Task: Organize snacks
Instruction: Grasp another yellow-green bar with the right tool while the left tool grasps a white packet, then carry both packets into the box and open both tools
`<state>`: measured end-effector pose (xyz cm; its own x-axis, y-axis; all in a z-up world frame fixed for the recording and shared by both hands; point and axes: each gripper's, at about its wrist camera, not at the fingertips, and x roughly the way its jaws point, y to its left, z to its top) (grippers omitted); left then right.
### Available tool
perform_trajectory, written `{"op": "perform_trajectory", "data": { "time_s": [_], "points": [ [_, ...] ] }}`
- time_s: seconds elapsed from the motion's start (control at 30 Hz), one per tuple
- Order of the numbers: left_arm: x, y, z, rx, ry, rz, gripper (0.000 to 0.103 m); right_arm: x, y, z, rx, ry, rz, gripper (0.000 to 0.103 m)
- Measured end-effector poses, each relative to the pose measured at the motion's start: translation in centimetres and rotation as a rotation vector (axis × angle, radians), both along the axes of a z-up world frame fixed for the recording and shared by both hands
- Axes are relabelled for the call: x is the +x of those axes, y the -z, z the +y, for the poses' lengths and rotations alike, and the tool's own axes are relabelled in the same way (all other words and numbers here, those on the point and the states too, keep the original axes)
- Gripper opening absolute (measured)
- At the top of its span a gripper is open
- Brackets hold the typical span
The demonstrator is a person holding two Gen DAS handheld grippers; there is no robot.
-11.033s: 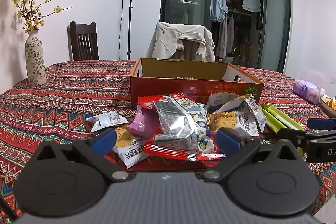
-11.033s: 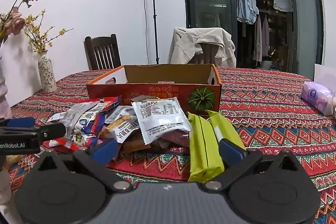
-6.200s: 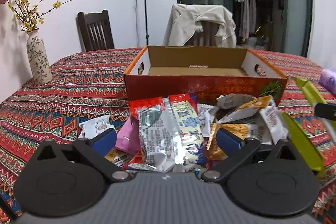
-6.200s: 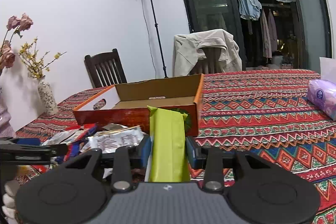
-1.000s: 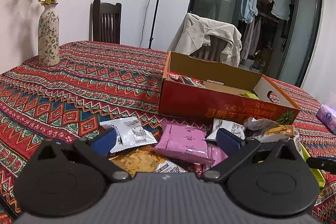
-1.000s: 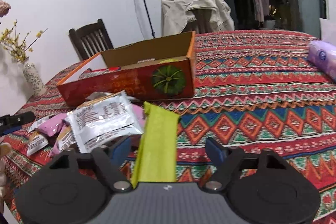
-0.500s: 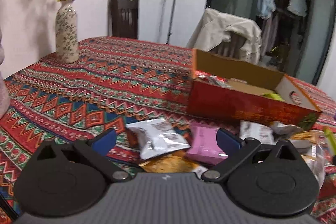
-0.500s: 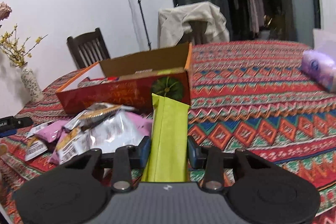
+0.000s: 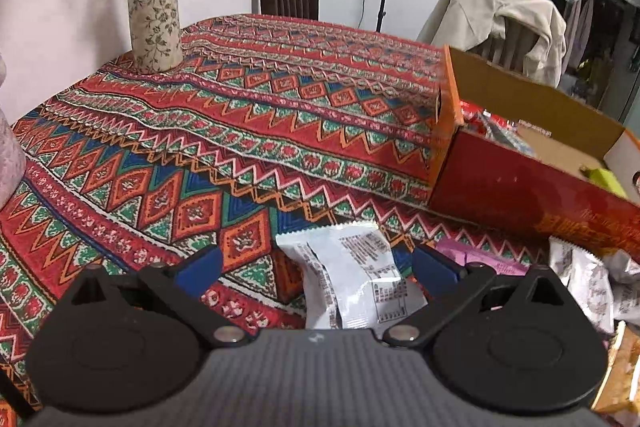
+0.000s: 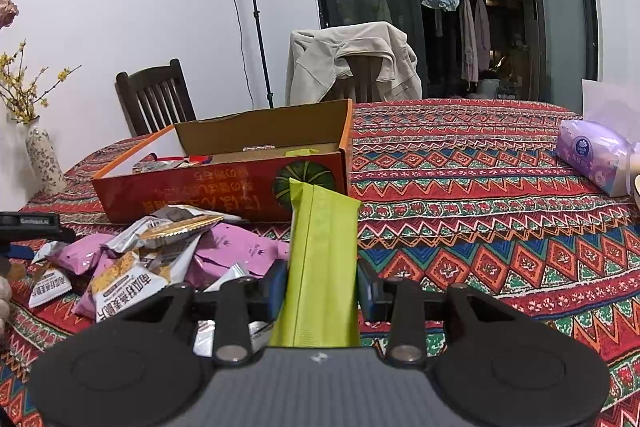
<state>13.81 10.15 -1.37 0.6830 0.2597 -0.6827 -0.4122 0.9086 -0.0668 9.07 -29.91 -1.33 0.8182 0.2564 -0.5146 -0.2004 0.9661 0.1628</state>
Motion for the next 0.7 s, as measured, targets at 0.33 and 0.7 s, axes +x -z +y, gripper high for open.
{"op": "perform_trajectory", "data": {
  "time_s": [0.33, 0.7],
  "points": [
    [-0.3, 0.0, -0.5, 0.012, 0.042, -0.019, 0.052, 0.5, 0.6, 0.4, -0.003, -0.006, 0.005, 0.036],
    [-1.9, -1.7, -1.0, 0.015, 0.074, -0.126, 0.051, 0.1, 0.4, 0.1, 0.004, -0.004, -0.017, 0.036]
  ]
}}
